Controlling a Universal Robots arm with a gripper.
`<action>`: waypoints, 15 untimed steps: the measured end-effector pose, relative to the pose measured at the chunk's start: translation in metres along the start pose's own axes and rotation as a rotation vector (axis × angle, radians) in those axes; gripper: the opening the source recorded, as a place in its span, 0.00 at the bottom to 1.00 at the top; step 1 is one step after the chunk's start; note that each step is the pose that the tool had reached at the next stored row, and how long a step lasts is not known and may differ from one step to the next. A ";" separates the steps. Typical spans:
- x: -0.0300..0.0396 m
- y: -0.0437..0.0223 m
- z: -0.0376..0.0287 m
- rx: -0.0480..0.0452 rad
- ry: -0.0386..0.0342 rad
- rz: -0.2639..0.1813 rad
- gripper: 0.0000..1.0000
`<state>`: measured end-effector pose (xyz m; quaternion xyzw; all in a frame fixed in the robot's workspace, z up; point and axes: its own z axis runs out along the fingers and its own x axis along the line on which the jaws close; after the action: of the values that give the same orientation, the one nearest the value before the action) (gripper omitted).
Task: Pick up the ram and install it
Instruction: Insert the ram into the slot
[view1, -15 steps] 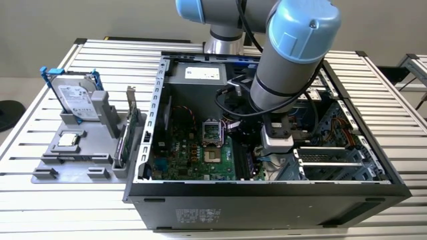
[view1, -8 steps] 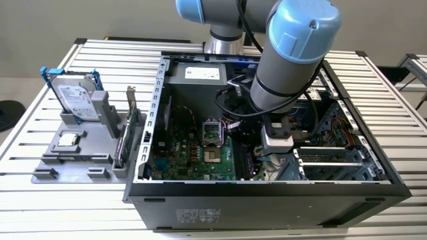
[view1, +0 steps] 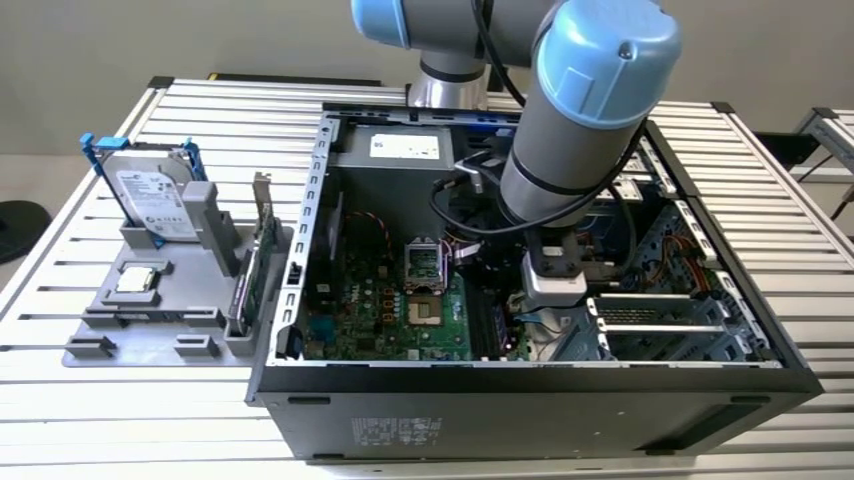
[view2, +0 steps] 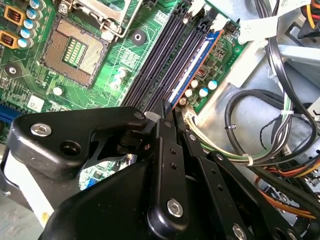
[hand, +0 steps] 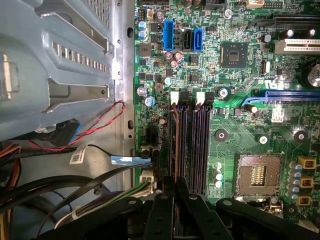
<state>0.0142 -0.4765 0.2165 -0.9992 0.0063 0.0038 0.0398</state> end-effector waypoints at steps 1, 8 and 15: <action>0.0000 0.0000 0.0000 0.0000 0.0000 0.000 0.00; 0.0000 0.0001 0.0006 0.0005 0.0000 0.000 0.00; 0.0000 -0.0001 0.0009 0.0017 0.0001 0.000 0.00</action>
<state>0.0142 -0.4763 0.2156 -0.9991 0.0063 0.0038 0.0406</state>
